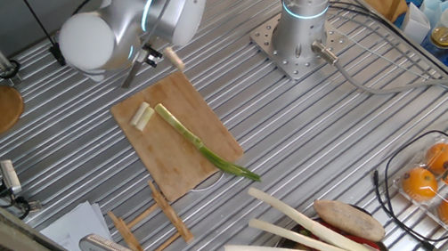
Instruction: Chop the scallions
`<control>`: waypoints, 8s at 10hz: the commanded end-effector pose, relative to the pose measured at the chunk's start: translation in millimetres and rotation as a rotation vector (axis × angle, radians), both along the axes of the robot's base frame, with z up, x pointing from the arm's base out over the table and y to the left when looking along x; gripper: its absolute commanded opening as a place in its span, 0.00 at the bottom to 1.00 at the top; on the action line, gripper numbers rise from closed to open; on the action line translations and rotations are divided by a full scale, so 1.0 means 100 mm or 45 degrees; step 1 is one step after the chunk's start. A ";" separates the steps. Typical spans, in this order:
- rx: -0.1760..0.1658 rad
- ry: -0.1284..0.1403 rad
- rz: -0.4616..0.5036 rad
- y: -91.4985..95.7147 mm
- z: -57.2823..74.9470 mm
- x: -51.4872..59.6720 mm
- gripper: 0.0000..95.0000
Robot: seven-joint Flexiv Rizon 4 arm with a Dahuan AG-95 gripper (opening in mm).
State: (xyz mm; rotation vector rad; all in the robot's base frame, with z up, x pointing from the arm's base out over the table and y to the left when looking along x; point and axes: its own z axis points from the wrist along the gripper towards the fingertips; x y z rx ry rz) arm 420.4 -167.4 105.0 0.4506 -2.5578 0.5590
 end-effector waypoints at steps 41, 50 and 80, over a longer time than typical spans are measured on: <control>0.526 -0.560 -0.143 1.44 0.32 0.55 0.00; 0.559 -0.481 -0.309 1.84 0.11 0.93 0.00; 0.564 -0.495 -0.284 1.88 -0.33 0.48 0.00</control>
